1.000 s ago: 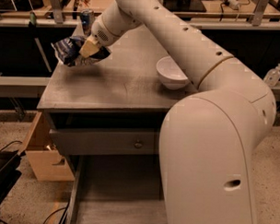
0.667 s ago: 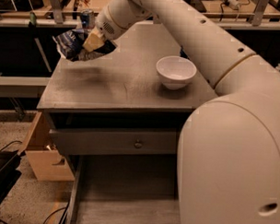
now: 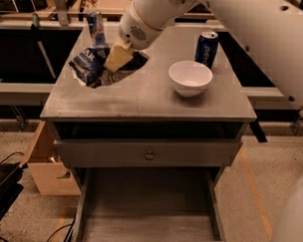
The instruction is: Place blue chip bag into middle drawer
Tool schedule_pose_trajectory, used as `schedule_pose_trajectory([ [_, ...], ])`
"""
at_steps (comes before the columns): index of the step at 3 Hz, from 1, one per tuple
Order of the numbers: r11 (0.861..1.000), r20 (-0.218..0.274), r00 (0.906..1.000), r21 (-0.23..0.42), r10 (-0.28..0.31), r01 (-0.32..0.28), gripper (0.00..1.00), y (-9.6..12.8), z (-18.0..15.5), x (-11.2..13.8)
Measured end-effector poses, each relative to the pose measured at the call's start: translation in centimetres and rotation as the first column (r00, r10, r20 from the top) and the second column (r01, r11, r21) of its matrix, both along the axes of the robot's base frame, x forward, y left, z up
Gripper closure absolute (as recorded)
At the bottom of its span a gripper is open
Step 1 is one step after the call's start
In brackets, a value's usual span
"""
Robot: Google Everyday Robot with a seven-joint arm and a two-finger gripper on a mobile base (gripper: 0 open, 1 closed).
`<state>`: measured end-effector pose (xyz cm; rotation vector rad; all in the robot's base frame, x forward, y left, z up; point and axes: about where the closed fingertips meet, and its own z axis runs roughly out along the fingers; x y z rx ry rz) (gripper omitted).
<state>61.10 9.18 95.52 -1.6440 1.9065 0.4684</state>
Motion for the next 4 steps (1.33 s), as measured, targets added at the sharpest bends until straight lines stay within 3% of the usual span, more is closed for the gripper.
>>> schedule_pose_trajectory([
  [1,0.997,-0.109,0.9932,-0.06,0.041,-0.048,1.0,-2.4,-0.1,-7.6],
  [2,0.998,-0.269,0.9615,0.026,0.056,-0.05,1.0,-3.2,-1.4,-17.1],
  [3,0.993,-0.405,0.9142,0.11,0.018,0.029,1.0,-4.4,-5.1,-22.2],
  [4,0.995,-0.476,0.8795,0.084,-0.005,0.051,1.0,-5.5,-8.0,-24.1],
])
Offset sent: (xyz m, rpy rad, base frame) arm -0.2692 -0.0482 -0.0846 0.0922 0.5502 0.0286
